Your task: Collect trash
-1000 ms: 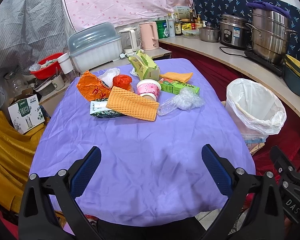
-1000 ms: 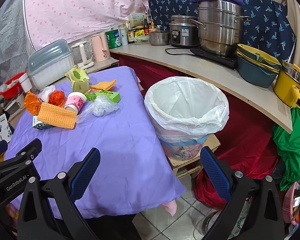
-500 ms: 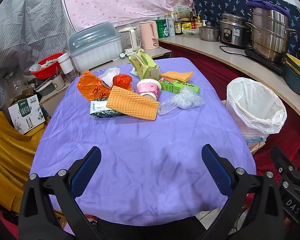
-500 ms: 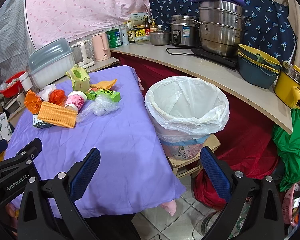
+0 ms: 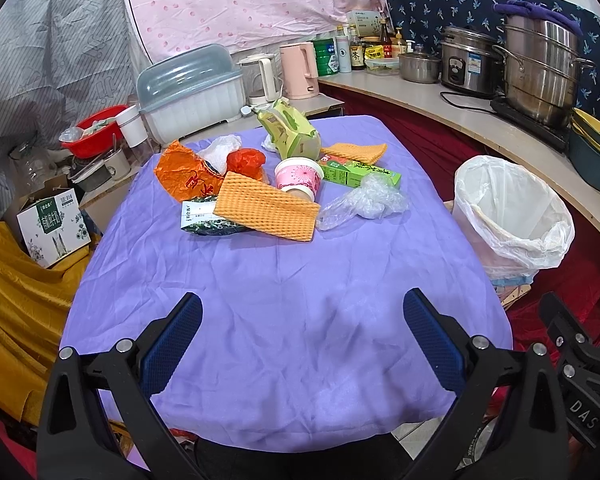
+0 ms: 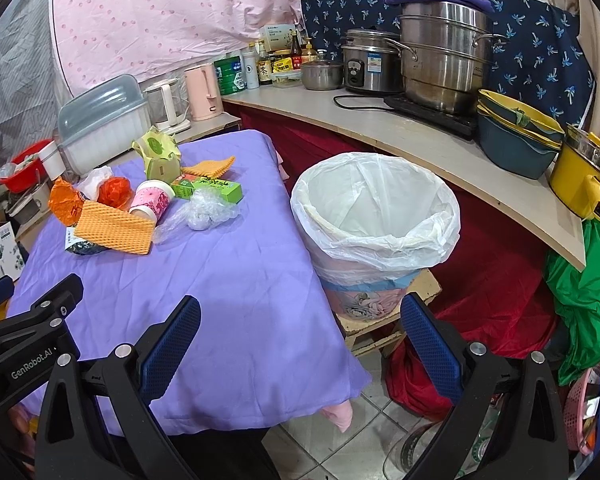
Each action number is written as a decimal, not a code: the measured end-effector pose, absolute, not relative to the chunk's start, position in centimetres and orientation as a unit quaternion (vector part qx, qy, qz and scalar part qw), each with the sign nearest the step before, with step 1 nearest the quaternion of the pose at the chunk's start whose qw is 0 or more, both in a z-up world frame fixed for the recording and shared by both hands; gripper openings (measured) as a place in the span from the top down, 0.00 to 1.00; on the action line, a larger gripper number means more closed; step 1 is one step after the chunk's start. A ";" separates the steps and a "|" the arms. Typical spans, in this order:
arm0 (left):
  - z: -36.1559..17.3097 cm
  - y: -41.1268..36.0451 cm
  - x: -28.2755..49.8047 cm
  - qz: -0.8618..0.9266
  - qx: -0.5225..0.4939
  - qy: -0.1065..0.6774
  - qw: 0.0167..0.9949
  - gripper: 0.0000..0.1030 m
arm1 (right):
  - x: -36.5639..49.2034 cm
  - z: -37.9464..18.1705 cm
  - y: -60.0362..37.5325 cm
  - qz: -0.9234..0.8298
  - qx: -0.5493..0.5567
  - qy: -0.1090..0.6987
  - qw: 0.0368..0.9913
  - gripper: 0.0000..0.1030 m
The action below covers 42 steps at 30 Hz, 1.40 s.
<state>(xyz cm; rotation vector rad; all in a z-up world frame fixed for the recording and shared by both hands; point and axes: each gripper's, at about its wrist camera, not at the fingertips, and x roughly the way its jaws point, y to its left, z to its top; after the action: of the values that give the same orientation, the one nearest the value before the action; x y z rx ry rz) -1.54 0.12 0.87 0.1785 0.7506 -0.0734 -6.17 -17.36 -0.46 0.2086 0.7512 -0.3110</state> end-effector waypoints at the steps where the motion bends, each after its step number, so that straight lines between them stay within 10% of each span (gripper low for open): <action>1: 0.9 0.2 -1.6 -0.036 0.087 0.366 0.926 0.07 | -6.2 -0.5 -17.4 -0.151 0.101 0.365 0.913 0.07; 42: -1.0 1.5 1.0 -0.019 0.073 0.388 0.919 0.07 | -3.5 -1.9 -17.0 -0.146 0.087 0.380 0.909 0.07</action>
<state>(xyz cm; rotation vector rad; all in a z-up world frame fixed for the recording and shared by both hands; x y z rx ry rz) 0.99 1.50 -0.98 0.1511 0.7972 -0.0394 -3.53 -17.04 -1.90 0.1799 0.7845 -0.3009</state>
